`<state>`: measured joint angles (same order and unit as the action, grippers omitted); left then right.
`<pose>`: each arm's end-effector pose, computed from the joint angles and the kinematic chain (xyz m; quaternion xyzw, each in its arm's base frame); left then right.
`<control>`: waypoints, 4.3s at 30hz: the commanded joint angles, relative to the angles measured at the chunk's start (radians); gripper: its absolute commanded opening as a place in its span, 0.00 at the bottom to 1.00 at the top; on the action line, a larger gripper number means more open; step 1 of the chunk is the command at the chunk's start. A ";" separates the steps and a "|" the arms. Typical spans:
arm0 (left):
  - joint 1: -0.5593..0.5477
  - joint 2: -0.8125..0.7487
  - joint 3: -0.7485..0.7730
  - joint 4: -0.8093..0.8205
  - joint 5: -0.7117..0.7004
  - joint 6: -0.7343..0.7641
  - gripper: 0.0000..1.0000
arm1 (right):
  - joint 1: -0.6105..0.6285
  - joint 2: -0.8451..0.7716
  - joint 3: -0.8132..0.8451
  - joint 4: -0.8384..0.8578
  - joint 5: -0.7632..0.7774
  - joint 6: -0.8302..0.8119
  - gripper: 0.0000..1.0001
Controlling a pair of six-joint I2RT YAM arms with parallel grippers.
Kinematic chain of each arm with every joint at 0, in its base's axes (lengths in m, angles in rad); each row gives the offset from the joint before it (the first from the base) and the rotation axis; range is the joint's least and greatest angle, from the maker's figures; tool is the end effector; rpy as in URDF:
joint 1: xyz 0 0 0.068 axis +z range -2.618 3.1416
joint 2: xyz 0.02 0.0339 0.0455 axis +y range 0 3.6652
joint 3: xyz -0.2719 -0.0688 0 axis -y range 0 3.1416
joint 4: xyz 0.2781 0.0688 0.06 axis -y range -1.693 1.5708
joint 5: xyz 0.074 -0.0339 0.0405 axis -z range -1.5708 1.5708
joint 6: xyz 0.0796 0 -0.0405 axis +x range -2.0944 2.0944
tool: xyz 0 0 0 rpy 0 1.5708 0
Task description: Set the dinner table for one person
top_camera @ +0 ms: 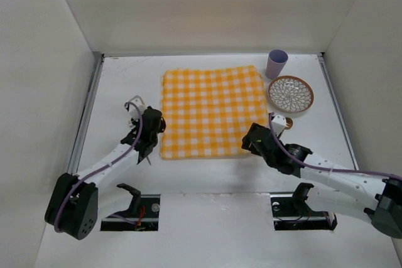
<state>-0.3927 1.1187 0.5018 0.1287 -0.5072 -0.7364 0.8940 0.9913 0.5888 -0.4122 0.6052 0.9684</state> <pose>0.2823 -0.0751 0.1788 -0.2692 0.7953 -0.0852 0.5364 0.1895 0.1635 0.1858 0.1429 0.8825 0.1174 0.4325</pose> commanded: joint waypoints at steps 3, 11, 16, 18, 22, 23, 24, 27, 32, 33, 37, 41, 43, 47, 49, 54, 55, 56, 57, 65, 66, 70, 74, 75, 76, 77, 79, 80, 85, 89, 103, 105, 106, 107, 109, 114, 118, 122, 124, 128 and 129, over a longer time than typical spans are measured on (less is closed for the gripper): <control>-0.226 -0.057 0.066 -0.158 -0.030 0.005 0.44 | 0.001 -0.069 0.031 0.012 -0.019 -0.071 0.67; -0.478 0.173 0.116 -0.081 0.019 -0.129 0.45 | -0.151 0.215 0.062 0.239 -0.156 -0.165 0.25; -0.430 0.266 0.112 -0.044 0.019 -0.129 0.41 | -0.134 0.426 0.109 0.325 -0.192 -0.151 0.27; -0.383 0.256 0.077 -0.061 0.015 -0.135 0.40 | -0.106 0.483 0.115 0.361 -0.202 -0.134 0.27; -0.277 0.202 -0.011 -0.077 0.016 -0.132 0.39 | -0.074 0.572 0.157 0.394 -0.229 -0.117 0.26; -0.254 0.190 -0.026 -0.084 0.015 -0.132 0.39 | -0.070 0.592 0.170 0.398 -0.232 -0.117 0.26; -0.222 0.172 -0.041 -0.093 0.015 -0.135 0.38 | -0.063 0.613 0.190 0.403 -0.237 -0.120 0.26; -0.168 0.142 -0.059 -0.087 0.021 -0.129 0.38 | -0.060 0.668 0.244 0.411 -0.249 -0.129 0.26; -0.176 0.144 -0.040 -0.075 0.029 -0.113 0.39 | -0.060 0.656 0.263 0.386 -0.239 -0.135 0.26; -0.182 0.147 -0.040 -0.074 0.030 -0.110 0.39 | -0.060 0.641 0.252 0.380 -0.231 -0.131 0.26; -0.200 0.135 -0.069 -0.066 0.033 -0.116 0.39 | -0.062 0.577 0.174 0.360 -0.200 -0.102 0.25; -0.218 0.066 -0.115 -0.087 0.036 -0.126 0.39 | -0.062 0.511 0.085 0.342 -0.185 -0.068 0.25; -0.231 0.018 -0.132 -0.122 0.036 -0.135 0.39 | -0.054 0.475 0.053 0.322 -0.174 -0.048 0.24; -0.261 -0.063 -0.143 -0.195 0.032 -0.156 0.39 | -0.040 0.409 0.011 0.293 -0.148 -0.019 0.24; -0.274 -0.095 -0.141 -0.216 0.026 -0.153 0.39 | -0.037 0.379 0.008 0.280 -0.150 -0.016 0.25; -0.257 -0.135 -0.092 -0.227 0.021 -0.110 0.41 | -0.010 0.299 0.037 0.239 -0.150 -0.022 0.31; -0.257 -0.149 -0.073 -0.221 0.019 -0.095 0.41 | -0.010 0.268 0.046 0.230 -0.148 -0.026 0.36; -0.260 -0.164 -0.054 -0.213 0.019 -0.077 0.41 | -0.013 0.229 0.055 0.225 -0.148 -0.033 0.41; -0.266 -0.175 -0.039 -0.202 0.018 -0.064 0.41 | -0.023 0.192 0.066 0.224 -0.148 -0.046 0.47; -0.387 -0.195 -0.031 0.208 -0.002 0.129 0.23 | -0.422 0.012 0.123 0.309 -0.219 -0.160 0.59; -0.398 -0.185 -0.049 0.262 -0.014 0.130 0.22 | -0.492 0.013 0.123 0.314 -0.229 -0.163 0.55; -0.393 -0.129 -0.130 0.446 -0.022 0.124 0.21 | -0.758 0.052 0.108 0.357 -0.257 -0.184 0.17; -0.380 -0.065 -0.166 0.543 -0.027 0.138 0.25 | -0.892 0.118 0.126 0.365 -0.326 -0.191 0.09; -0.372 -0.048 -0.172 0.567 -0.022 0.144 0.26 | -0.866 0.124 0.138 0.362 -0.362 -0.198 0.10; -0.361 -0.034 -0.178 0.593 -0.016 0.156 0.27 | -0.817 0.128 0.146 0.355 -0.387 -0.207 0.10; -0.354 -0.027 -0.186 0.613 -0.016 0.163 0.27 | -0.759 0.129 0.151 0.333 -0.396 -0.227 0.11; -0.341 -0.014 -0.209 0.646 -0.017 0.146 0.27 | -0.650 0.116 0.145 0.261 -0.397 -0.247 0.12; -0.341 -0.010 -0.210 0.646 -0.016 0.138 0.27 | -0.587 0.109 0.128 0.230 -0.398 -0.249 0.12; -0.349 0.006 -0.198 0.654 -0.013 0.129 0.29 | -0.373 0.104 0.013 0.141 -0.401 -0.148 0.12; -0.347 -0.010 -0.204 0.666 -0.010 0.124 0.30 | -0.338 0.139 -0.050 0.147 -0.397 -0.082 0.12; -0.334 -0.008 -0.221 0.670 -0.022 0.112 0.37 | -0.391 0.008 0.005 -0.010 -0.315 -0.062 0.43; -0.334 0.000 -0.223 0.670 -0.019 0.104 0.39 | -0.469 -0.055 0.028 0.006 -0.295 -0.085 0.54; -0.334 0.000 -0.224 0.670 -0.017 0.103 0.40 | -0.520 -0.068 0.038 0.024 -0.295 -0.106 0.58; -0.335 0.000 -0.224 0.670 -0.017 0.101 0.40 | -0.580 -0.069 0.048 0.057 -0.298 -0.129 0.60; -0.337 -0.003 -0.224 0.672 -0.016 0.103 0.41 | -0.704 -0.046 0.063 0.131 -0.312 -0.160 0.64; -0.346 -0.036 -0.240 0.672 -0.013 0.112 0.43 | -0.960 0.096 0.094 0.343 -0.341 -0.177 0.67; -0.360 -0.072 -0.240 0.674 -0.001 0.115 0.44 | -1.083 0.269 0.150 0.441 -0.398 -0.169 0.68; -0.387 -0.155 -0.255 0.706 0.021 0.150 0.46 | -1.136 0.414 0.178 0.495 -0.449 -0.152 0.67; -0.401 -0.184 -0.264 0.739 0.036 0.175 0.47 | -1.149 0.472 0.186 0.527 -0.464 -0.145 0.67; -0.429 -0.178 -0.278 0.831 0.116 0.209 0.53 | -1.154 0.598 0.227 0.578 -0.548 -0.122 0.65; -0.429 -0.174 -0.278 0.847 0.131 0.212 0.54 | -1.154 0.616 0.226 0.604 -0.567 -0.108 0.65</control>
<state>-0.8101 0.9447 0.2420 0.8452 -0.4393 -0.5678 -0.2550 1.5703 0.7654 0.0650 0.1207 0.8291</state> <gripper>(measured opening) 0.536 0.653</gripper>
